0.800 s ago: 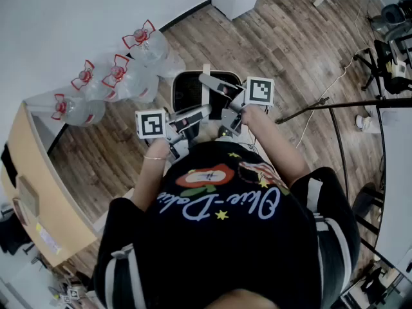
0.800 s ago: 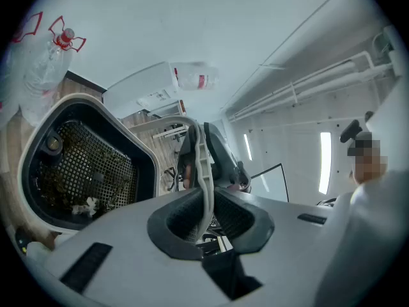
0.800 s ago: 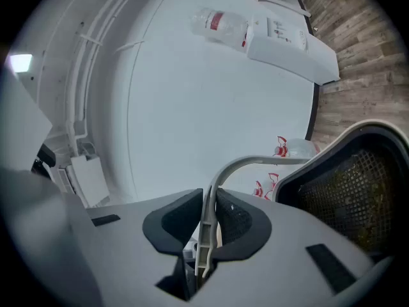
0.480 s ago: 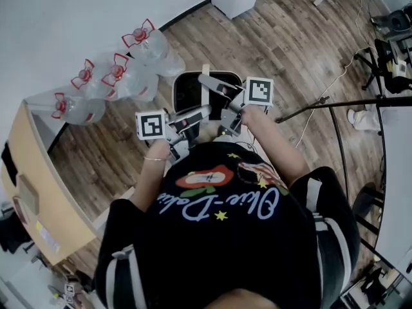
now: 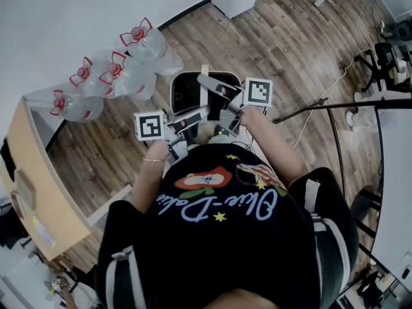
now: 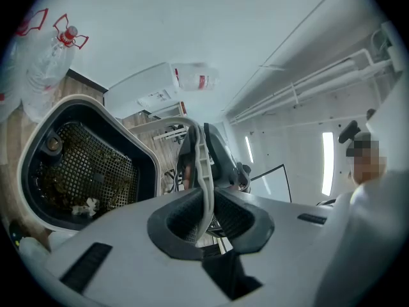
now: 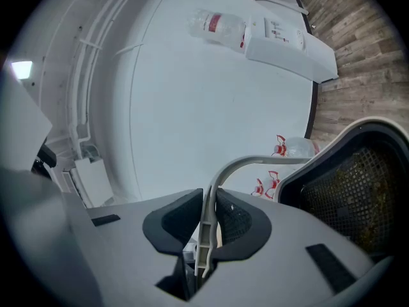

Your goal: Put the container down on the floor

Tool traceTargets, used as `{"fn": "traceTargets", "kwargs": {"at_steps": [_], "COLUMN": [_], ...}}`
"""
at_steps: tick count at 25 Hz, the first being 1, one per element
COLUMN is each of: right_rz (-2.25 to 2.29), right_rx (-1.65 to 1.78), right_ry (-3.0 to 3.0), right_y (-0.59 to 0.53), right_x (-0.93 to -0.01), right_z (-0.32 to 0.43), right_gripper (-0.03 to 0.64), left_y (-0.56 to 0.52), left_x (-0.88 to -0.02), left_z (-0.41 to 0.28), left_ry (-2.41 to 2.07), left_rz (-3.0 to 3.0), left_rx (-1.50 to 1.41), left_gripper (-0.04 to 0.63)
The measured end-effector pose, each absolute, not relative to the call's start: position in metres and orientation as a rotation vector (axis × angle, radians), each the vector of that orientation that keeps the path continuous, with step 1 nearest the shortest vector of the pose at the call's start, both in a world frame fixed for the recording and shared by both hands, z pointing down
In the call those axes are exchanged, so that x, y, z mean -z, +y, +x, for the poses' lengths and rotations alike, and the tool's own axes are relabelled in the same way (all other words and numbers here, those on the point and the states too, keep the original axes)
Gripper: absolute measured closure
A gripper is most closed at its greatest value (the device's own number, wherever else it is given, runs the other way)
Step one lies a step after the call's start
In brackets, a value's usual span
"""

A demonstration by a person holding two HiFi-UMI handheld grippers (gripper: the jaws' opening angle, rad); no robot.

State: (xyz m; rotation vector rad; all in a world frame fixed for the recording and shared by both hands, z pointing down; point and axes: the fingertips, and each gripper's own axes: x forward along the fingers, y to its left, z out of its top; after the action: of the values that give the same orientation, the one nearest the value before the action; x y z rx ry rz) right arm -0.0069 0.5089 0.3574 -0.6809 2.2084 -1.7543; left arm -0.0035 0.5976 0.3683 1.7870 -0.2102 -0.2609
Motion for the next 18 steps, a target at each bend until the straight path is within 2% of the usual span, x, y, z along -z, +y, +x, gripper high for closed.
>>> {"fn": "traceTargets", "kwargs": {"at_steps": [18], "right_rz": [-0.648], "right_rx": [1.775], "right_ry": [2.238], "right_y": [0.482], "right_x": [-0.352], "right_z": [0.050], "right_gripper": [0.565], "left_y": [0.569], "left_x": [-0.364], "left_z": [0.060], "left_ry": [-0.241], "left_rz": [1.801], "left_rx": [0.308], "left_gripper": [0.549]}}
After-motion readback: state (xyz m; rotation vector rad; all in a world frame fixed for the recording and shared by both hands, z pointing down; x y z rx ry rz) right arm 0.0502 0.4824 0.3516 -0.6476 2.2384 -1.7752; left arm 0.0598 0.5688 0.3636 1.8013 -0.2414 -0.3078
